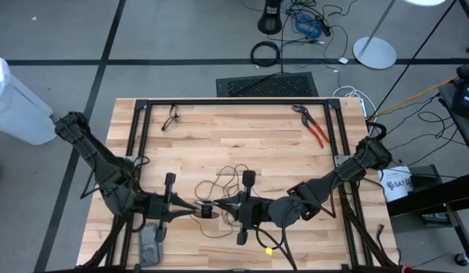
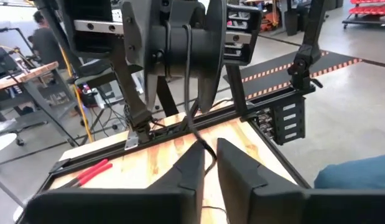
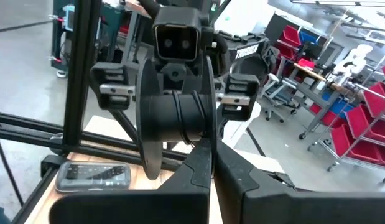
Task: Coil cords
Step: Coil the black wire onto the spool
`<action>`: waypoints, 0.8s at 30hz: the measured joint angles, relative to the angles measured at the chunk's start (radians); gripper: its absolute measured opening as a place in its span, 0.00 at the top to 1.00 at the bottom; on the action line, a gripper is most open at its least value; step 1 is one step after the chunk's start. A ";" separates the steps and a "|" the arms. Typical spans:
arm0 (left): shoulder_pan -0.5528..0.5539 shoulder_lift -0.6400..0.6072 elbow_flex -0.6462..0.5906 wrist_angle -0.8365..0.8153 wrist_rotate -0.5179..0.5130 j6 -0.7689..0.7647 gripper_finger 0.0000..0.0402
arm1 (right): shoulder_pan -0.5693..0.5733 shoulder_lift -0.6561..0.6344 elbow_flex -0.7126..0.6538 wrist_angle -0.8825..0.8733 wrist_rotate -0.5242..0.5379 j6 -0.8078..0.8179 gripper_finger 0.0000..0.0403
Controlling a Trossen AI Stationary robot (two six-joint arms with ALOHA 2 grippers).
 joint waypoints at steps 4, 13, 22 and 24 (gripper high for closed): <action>0.010 0.042 0.000 0.045 -0.009 0.046 0.79 | 0.000 0.000 0.000 0.039 -0.044 -0.002 1.00; 0.028 0.068 0.000 0.060 -0.012 0.049 0.72 | 0.003 -0.009 0.000 0.042 -0.044 -0.016 1.00; 0.028 0.068 0.000 0.054 -0.012 0.021 0.72 | 0.021 -0.046 0.001 0.022 -0.001 -0.022 1.00; 0.028 0.068 0.000 0.050 -0.012 0.017 0.72 | 0.029 -0.055 0.001 0.014 0.013 -0.023 1.00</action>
